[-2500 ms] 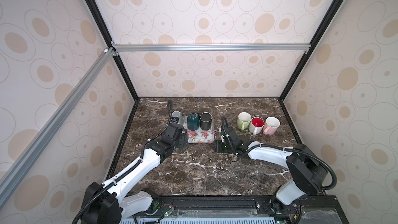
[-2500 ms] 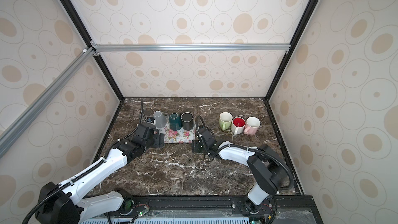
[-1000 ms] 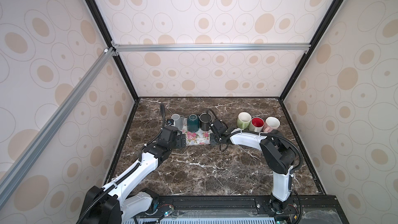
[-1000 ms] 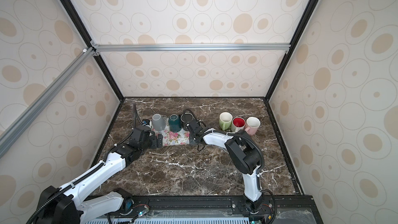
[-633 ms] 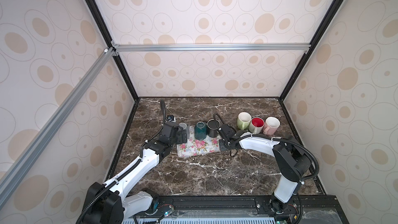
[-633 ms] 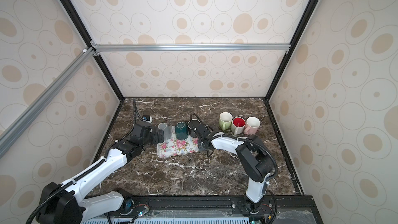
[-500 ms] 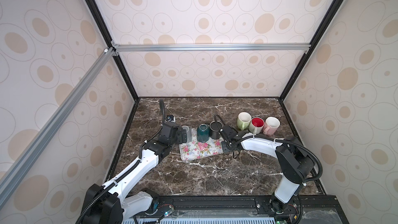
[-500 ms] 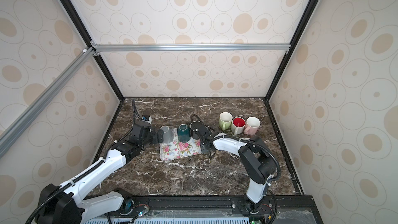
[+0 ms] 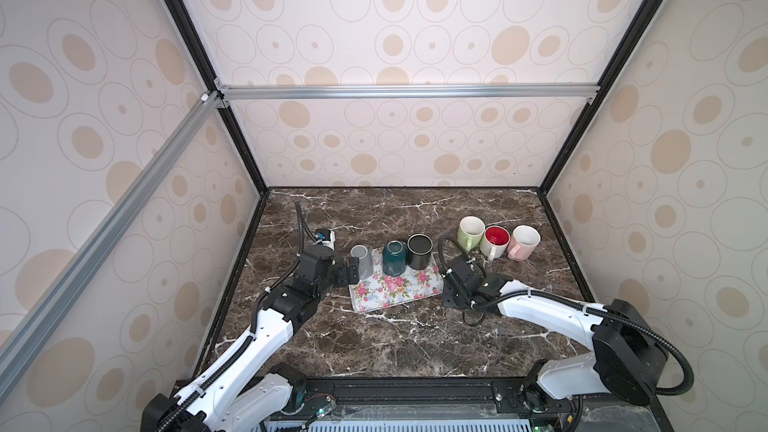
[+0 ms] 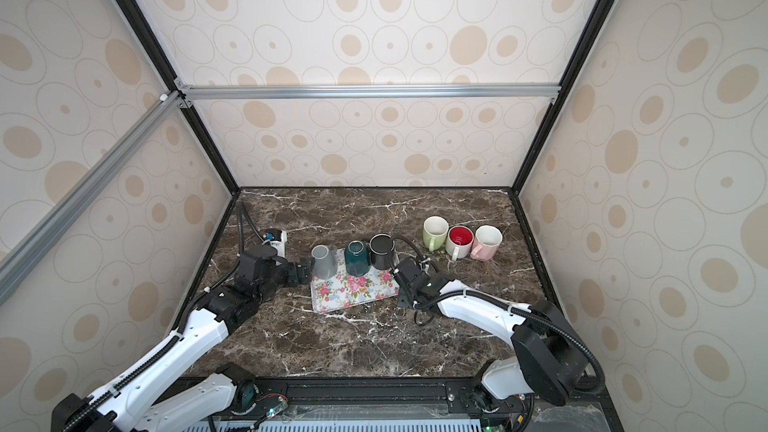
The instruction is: Turn the mug right side up
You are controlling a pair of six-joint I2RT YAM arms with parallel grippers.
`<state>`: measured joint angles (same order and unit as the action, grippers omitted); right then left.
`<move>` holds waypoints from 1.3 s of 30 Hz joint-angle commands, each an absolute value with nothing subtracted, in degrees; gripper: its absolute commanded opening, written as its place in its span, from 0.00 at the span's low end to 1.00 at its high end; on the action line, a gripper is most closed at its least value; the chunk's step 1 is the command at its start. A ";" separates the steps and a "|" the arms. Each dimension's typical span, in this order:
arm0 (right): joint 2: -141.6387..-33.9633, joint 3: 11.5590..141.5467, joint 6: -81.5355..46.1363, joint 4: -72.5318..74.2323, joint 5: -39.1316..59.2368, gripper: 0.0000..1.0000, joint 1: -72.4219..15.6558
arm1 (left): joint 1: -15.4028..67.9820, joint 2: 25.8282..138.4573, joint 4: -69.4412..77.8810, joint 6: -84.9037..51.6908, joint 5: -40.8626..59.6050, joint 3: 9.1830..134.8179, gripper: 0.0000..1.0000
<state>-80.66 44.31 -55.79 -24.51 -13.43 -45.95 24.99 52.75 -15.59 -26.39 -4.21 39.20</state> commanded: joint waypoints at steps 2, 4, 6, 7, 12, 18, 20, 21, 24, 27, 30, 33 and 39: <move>-83.20 44.09 -72.53 -17.95 -17.33 0.55 -50.85 | 24.70 49.37 -15.96 -27.70 0.48 38.23 0.98; -84.42 44.23 -77.08 -16.67 -20.02 0.54 -53.00 | 24.76 48.54 -15.13 -28.25 2.77 37.34 0.98; -85.99 44.58 -81.16 -15.82 -22.87 0.53 -54.94 | 24.78 47.96 -14.25 -28.39 4.35 36.22 0.98; -86.77 45.02 -83.19 -16.09 -23.65 0.52 -55.62 | 24.77 47.82 -14.01 -28.34 4.56 35.85 0.98; -89.84 46.99 -90.77 -16.66 -27.97 0.48 -57.65 | 24.79 47.90 -14.45 -26.53 4.56 35.65 0.98; -91.27 49.44 -92.12 -15.95 -30.27 0.44 -57.85 | 24.78 47.37 -13.79 -25.84 5.80 35.75 0.99; -92.17 50.40 -93.69 -16.95 -30.48 0.44 -57.84 | 24.75 47.59 -13.32 -25.89 6.37 35.48 0.99; -92.70 50.62 -95.04 -17.54 -30.48 0.45 -57.86 | 24.72 47.72 -13.25 -25.93 6.65 35.36 0.98; -94.27 51.20 -97.34 -17.66 -30.10 0.47 -57.88 | 24.76 47.89 -13.19 -25.66 7.18 35.62 0.98; -96.68 52.84 -99.42 -19.20 -28.23 0.48 -57.90 | 24.78 47.58 -13.01 -25.66 7.67 35.53 0.98; -98.48 52.99 -100.92 -17.84 -26.88 0.47 -57.96 | 24.78 47.46 -12.88 -25.66 8.50 35.19 0.98; -99.93 53.48 -101.97 -17.37 -26.28 0.40 -57.93 | 24.79 47.07 -13.00 -25.66 8.78 34.82 0.98; -102.03 57.36 -101.55 -23.89 -27.68 0.20 -57.94 | 24.77 46.59 -12.93 -25.49 9.05 34.60 0.98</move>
